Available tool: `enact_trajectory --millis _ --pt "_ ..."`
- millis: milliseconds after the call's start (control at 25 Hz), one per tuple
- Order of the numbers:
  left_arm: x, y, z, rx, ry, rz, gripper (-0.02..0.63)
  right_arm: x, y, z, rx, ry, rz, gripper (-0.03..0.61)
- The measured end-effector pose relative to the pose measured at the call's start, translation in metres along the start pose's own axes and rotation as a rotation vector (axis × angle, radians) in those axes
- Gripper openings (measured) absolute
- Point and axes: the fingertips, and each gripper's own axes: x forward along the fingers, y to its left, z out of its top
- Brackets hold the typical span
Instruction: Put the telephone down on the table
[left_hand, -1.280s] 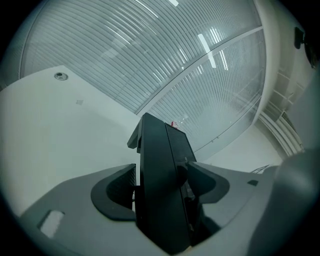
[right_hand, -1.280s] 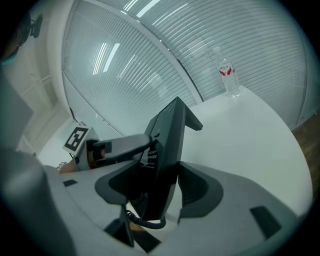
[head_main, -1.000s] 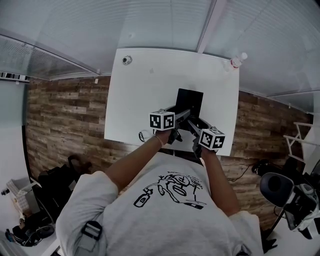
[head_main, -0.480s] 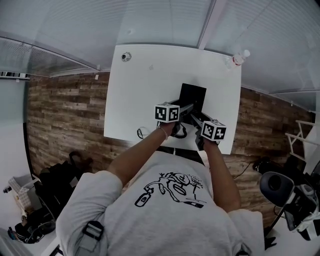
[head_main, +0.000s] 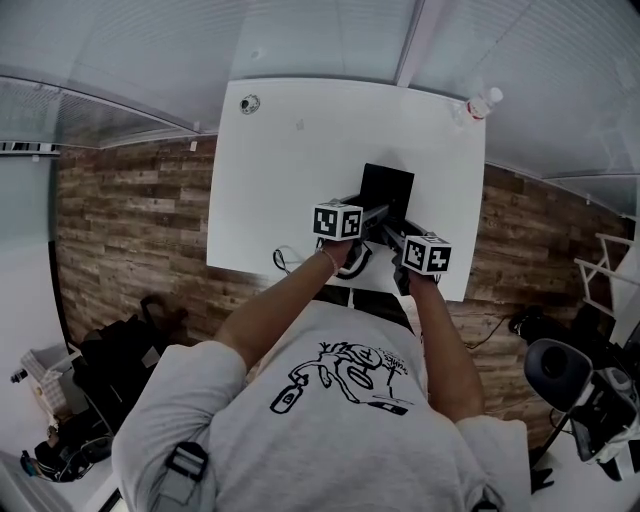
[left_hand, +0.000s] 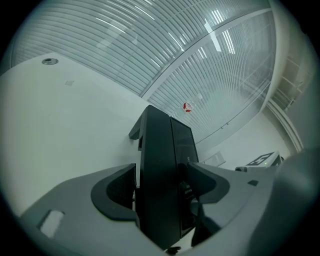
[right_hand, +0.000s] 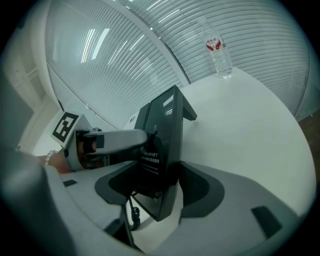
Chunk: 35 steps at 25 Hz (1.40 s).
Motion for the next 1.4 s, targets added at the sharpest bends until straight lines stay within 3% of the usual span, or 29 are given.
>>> enact_trajectory --millis 400,1040,1400 --pt "0.005 0.001 -0.022 0.011 0.067 0.023 0.319 0.001 -0.015 -0.017 -0.01 0.039 -0.076 0.236" --pt "0.007 -0.004 -0.027 0.048 0.065 0.035 0.291 -0.001 -0.019 -0.022 -0.024 0.03 -0.069 0.236" --pt "-0.004 -0.006 -0.03 0.119 0.072 0.076 0.293 -0.019 -0.028 -0.026 -0.1 0.024 -0.146 0.236"
